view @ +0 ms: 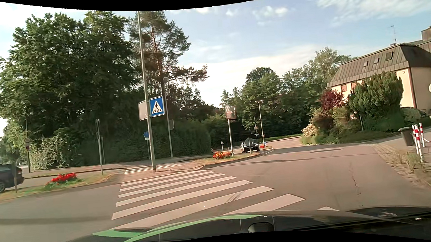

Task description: Follow the waypoints while adhering to traffic rules and regulations

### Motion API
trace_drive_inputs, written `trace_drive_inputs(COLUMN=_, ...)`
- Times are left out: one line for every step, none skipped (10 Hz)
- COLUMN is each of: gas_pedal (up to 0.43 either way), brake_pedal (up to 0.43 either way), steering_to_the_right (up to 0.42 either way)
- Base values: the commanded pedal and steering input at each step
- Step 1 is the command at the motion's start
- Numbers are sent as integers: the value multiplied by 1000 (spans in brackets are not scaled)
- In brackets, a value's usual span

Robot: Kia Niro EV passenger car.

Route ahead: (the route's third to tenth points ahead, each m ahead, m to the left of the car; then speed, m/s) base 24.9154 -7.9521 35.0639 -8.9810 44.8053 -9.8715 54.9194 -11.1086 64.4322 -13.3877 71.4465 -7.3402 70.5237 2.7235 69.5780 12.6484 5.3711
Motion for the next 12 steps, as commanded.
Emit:
trace_drive_inputs(gas_pedal=20, brake_pedal=0, steering_to_the_right=155)
trace_drive_inputs(gas_pedal=28, brake_pedal=0, steering_to_the_right=155)
trace_drive_inputs(gas_pedal=28, brake_pedal=0, steering_to_the_right=154)
trace_drive_inputs(gas_pedal=28, brake_pedal=0, steering_to_the_right=150)
trace_drive_inputs(gas_pedal=39, brake_pedal=0, steering_to_the_right=143)
trace_drive_inputs(gas_pedal=47, brake_pedal=0, steering_to_the_right=126)
trace_drive_inputs(gas_pedal=47, brake_pedal=0, steering_to_the_right=113)
trace_drive_inputs(gas_pedal=47, brake_pedal=0, steering_to_the_right=97)
trace_drive_inputs(gas_pedal=47, brake_pedal=0, steering_to_the_right=86)
trace_drive_inputs(gas_pedal=47, brake_pedal=0, steering_to_the_right=80)
trace_drive_inputs(gas_pedal=59, brake_pedal=0, steering_to_the_right=77)
trace_drive_inputs(gas_pedal=59, brake_pedal=0, steering_to_the_right=74)
